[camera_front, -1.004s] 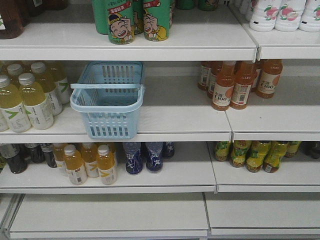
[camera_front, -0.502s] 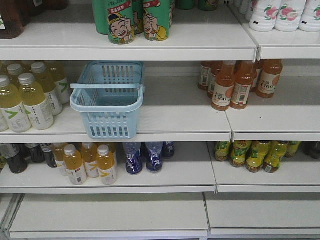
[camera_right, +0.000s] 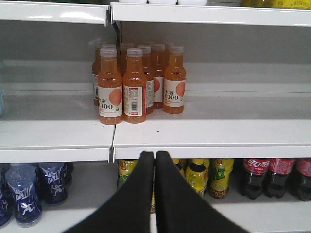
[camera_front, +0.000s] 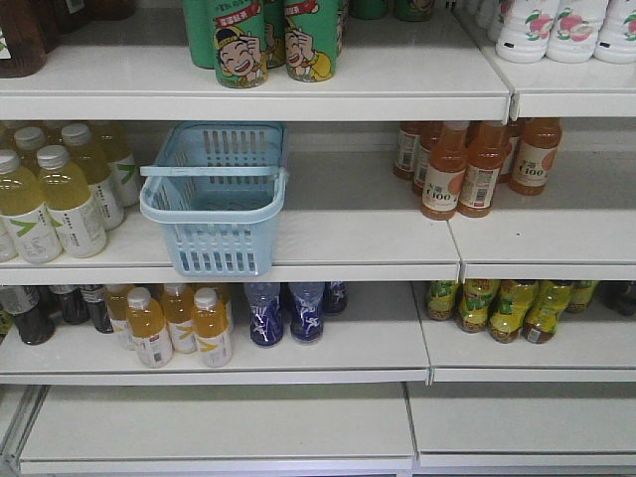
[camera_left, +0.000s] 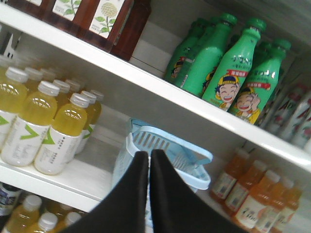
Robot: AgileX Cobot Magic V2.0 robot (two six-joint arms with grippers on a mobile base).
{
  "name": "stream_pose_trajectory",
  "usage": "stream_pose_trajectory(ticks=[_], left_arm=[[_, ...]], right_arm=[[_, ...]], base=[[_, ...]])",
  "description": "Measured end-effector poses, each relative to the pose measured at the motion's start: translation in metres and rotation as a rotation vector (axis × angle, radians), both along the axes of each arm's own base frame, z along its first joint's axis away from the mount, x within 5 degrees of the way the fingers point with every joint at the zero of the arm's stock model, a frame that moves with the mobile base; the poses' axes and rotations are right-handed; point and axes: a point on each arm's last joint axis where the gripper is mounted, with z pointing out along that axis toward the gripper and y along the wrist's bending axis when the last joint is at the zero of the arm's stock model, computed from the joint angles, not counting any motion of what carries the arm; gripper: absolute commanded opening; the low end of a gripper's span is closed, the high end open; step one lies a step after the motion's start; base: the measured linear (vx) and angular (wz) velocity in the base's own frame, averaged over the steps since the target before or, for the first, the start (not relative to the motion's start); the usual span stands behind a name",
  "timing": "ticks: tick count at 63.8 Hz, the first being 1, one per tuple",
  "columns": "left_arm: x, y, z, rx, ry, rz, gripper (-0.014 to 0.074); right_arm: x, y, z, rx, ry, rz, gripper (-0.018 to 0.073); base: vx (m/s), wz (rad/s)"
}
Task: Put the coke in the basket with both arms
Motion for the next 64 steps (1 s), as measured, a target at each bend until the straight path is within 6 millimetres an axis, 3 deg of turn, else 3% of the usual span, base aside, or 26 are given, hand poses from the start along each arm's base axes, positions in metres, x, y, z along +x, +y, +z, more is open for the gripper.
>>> stream_pose_trajectory(ticks=[17,30,35,42,57,64], left_arm=[[-0.001,0.001,0.006,-0.139,-0.065,-0.017,-0.0006],[-0.009,0.002,0.029,-0.565,-0.337,-0.155,-0.0006],[-0.016,0.001,0.040,-0.644,-0.468,-0.240,-0.0006],[-0.024,-0.002,0.055,-0.630,-0.567,-0.322,-0.0006],[-0.052,-0.009,0.129,-0.439,-0.685,-0.351,-0.0006],[-0.049,-0.011,0.158,-0.362,-0.667,-0.331,-0.0006]], right_arm=[[0.000,0.000,0.000,0.000,0.000,0.000,-0.0005],[0.000,0.000,0.000,0.000,0.000,0.000,-0.0005],[0.000,0.000,0.000,0.000,0.000,0.000,-0.0005],[0.000,0.000,0.000,0.000,0.000,0.000,-0.0005],[0.000,0.000,0.000,0.000,0.000,0.000,-0.0005],[0.000,0.000,0.000,0.000,0.000,0.000,-0.0005]], base=[[0.00,0.00],[0.00,0.00],[0.00,0.00],[0.00,0.00],[0.00,0.00],[0.00,0.00]])
